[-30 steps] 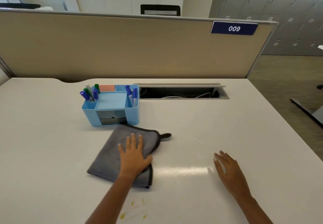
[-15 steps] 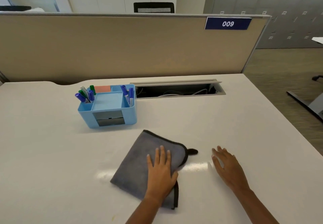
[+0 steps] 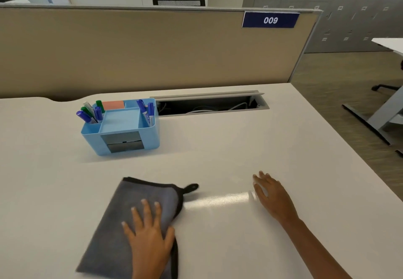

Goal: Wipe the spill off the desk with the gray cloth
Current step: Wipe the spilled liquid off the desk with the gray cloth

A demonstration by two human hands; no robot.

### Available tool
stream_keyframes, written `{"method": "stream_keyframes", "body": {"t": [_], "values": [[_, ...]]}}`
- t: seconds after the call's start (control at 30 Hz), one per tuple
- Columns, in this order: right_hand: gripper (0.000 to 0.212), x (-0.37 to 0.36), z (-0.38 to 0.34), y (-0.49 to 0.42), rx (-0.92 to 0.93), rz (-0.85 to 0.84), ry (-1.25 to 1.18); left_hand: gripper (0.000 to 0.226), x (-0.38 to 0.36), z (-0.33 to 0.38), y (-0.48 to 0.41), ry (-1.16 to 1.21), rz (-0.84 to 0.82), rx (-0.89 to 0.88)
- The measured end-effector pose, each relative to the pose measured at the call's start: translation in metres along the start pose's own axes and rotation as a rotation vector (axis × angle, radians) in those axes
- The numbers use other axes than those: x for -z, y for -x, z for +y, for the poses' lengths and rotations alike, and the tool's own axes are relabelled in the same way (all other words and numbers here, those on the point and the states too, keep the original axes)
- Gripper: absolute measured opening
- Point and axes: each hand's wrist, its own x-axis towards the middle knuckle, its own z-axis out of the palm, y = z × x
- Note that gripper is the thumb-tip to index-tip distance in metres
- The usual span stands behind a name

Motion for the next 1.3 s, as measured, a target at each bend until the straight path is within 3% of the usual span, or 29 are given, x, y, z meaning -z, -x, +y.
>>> {"method": "stream_keyframes", "body": {"t": [0.13, 0.27, 0.33, 0.43, 0.53, 0.7, 0.77, 0.87, 1.0, 1.3], "values": [[0.044, 0.001, 0.012, 0.004, 0.016, 0.091, 0.079, 0.072, -0.016, 0.077, 0.012, 0.054, 0.009, -0.161], [0.037, 0.006, 0.034, 0.007, -0.038, 0.252, 0.131, 0.067, -0.007, 0.122, -0.013, -0.062, -0.165, -0.189], [0.045, 0.009, 0.044, 0.009, -0.051, 0.254, 0.155, 0.066, -0.004, 0.112, -0.029, -0.08, -0.179, -0.157], [0.03, 0.013, 0.053, 0.013, -0.073, 0.241, 0.164, 0.066, 0.001, 0.071, -0.046, -0.059, -0.17, -0.052], [0.031, 0.015, 0.054, 0.014, -0.089, 0.209, 0.091, 0.066, 0.002, 0.027, -0.043, -0.035, -0.158, 0.023], [0.031, 0.018, 0.049, 0.011, -0.12, 0.209, -0.007, 0.056, -0.016, 0.017, 0.006, -0.039, 0.095, -0.158], [0.031, 0.022, 0.048, 0.013, -0.126, 0.21, -0.013, 0.07, -0.026, 0.04, 0.025, 0.032, 0.109, -0.251], [0.032, 0.027, 0.049, 0.013, -0.119, 0.194, -0.023, 0.078, -0.027, 0.093, 0.039, 0.047, 0.017, -0.365], [0.032, 0.031, 0.056, 0.013, -0.097, 0.139, -0.041, 0.068, -0.014, 0.138, 0.013, -0.034, -0.107, -0.429], [0.035, 0.035, 0.054, 0.018, -0.095, 0.089, -0.034, 0.061, 0.0, 0.075, -0.043, -0.102, -0.177, -0.281]]}}
